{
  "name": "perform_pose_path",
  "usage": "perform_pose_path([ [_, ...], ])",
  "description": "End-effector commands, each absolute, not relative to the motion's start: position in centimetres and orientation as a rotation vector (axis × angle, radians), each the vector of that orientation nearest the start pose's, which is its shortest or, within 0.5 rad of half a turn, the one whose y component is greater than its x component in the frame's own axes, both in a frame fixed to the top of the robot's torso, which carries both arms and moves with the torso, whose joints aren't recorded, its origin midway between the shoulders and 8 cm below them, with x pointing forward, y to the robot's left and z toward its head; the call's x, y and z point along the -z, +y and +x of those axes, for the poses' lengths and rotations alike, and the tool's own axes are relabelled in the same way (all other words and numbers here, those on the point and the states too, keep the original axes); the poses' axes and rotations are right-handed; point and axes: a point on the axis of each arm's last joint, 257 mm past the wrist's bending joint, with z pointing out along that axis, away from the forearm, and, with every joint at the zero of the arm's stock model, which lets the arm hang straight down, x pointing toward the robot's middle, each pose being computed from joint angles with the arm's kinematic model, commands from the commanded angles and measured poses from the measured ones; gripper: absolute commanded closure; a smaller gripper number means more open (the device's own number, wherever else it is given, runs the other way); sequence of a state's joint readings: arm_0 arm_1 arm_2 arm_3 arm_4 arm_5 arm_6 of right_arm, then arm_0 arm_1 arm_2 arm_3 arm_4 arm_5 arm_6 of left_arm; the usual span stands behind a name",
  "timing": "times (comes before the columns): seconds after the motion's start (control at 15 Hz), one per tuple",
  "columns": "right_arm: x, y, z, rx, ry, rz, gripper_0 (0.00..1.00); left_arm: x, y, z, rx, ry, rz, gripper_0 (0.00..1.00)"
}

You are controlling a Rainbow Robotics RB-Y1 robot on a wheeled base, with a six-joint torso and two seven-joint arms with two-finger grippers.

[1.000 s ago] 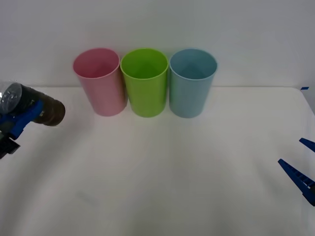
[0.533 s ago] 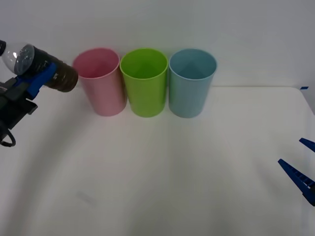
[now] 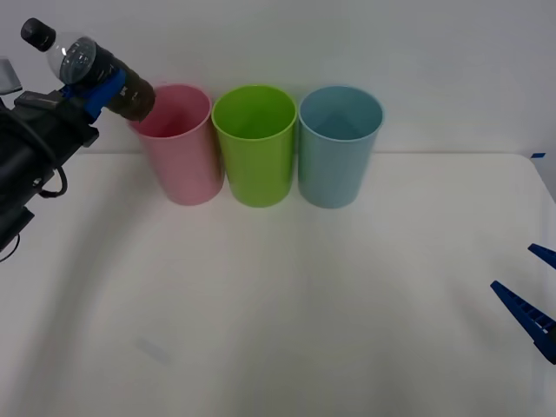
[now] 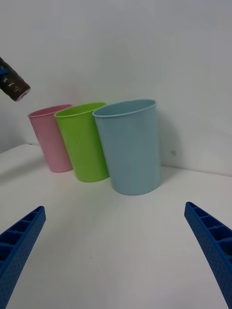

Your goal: Grasp the object on the table and drop it into the matching bin: aluminum can to the light blue bin, PET bottle to the pink bin.

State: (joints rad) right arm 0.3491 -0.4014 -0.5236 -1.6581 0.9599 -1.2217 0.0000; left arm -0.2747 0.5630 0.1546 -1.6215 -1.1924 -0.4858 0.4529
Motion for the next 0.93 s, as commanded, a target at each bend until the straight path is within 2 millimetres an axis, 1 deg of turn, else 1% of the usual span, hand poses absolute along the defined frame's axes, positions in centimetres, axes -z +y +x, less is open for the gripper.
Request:
perform_pose_path([
  [0.07,16.9,-33.0,34.2,-0.567,1.441,-0.465,0.00,-0.9,26.6,59.4,0.487,1.317,0.250,1.00],
  [0.27,16.9,-33.0,34.2,-0.567,1.441,-0.465,0.00,-1.0,26.0,61.7,0.463,1.336,0.266,1.00],
  [0.47,16.9,-33.0,34.2,-0.567,1.441,-0.465,0.00,-1.5,25.6,63.3,0.445,1.347,0.278,1.00],
  [0.53,16.9,-33.0,34.2,-0.567,1.441,-0.465,0.00,-1.4,25.3,63.8,0.444,1.355,0.285,1.00],
  [0.73,16.9,-33.0,34.2,-0.567,1.441,-0.465,0.00,-1.6,24.6,64.5,0.443,1.359,0.295,1.00],
  [0.93,16.9,-33.0,34.2,-0.567,1.441,-0.465,0.00,-1.3,24.0,64.6,0.445,1.360,0.298,1.00],
])
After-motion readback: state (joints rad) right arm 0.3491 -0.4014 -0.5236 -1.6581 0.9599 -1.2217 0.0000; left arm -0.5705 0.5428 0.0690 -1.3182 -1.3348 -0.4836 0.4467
